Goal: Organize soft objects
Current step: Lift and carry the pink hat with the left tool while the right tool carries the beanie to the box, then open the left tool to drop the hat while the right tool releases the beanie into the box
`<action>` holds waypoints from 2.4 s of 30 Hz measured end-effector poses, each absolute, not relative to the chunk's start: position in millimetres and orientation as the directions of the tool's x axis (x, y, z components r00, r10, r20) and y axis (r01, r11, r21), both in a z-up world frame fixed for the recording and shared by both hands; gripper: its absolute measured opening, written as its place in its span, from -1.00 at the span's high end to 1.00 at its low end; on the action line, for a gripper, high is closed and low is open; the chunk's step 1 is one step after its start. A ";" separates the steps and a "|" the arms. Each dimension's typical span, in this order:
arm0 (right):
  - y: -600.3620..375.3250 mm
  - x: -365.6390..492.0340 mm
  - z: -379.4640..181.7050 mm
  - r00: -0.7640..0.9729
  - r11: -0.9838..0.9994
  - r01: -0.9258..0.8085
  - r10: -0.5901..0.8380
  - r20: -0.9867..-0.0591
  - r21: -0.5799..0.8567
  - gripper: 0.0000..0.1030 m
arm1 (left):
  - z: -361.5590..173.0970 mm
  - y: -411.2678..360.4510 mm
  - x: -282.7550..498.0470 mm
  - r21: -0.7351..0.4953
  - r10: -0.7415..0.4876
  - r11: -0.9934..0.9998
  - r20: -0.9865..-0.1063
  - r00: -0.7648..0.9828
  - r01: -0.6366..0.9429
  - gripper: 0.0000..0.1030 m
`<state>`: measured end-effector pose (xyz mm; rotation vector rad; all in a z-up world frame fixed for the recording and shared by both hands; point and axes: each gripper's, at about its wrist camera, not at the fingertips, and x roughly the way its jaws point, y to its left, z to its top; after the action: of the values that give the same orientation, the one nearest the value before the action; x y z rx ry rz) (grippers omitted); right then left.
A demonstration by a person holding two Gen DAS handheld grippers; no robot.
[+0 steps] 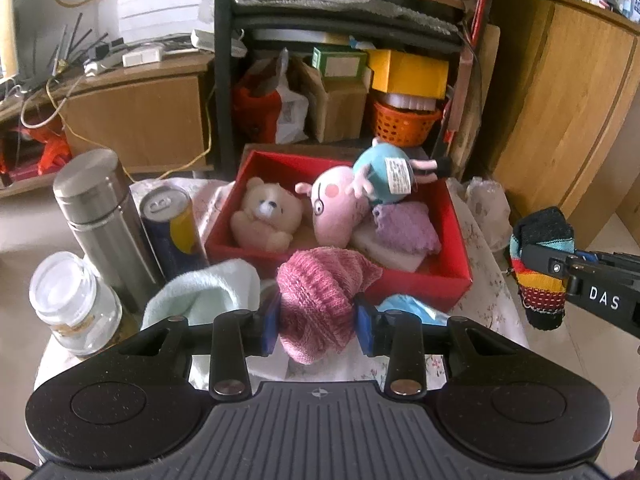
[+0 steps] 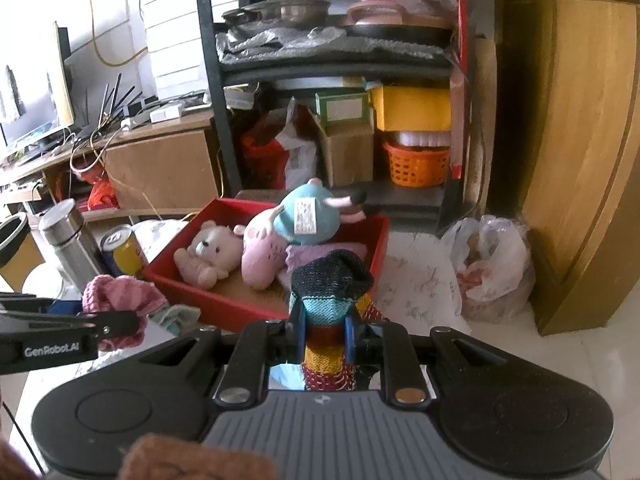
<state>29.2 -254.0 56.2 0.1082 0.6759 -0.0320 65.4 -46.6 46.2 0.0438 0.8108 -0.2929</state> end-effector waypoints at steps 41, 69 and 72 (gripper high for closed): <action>-266.9 116.7 64.0 0.798 0.992 0.088 -0.016 -0.602 0.089 1.00 | 65.1 -57.5 136.8 -0.087 -0.210 0.975 -0.674 0.709 0.206 0.20; -257.4 188.1 33.4 0.776 0.991 0.052 0.035 -0.630 0.119 1.00 | 39.5 -76.1 212.3 -0.077 -0.165 0.985 -0.707 0.687 0.157 0.18; -260.6 194.4 24.1 0.763 0.990 0.056 0.042 -0.645 0.129 1.00 | 33.3 -79.1 217.6 -0.065 -0.153 0.986 -0.715 0.682 0.153 0.12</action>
<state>194.4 -260.6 24.1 0.1441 0.7039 -0.0076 217.6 -79.1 33.3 -0.0002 0.8024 -0.1721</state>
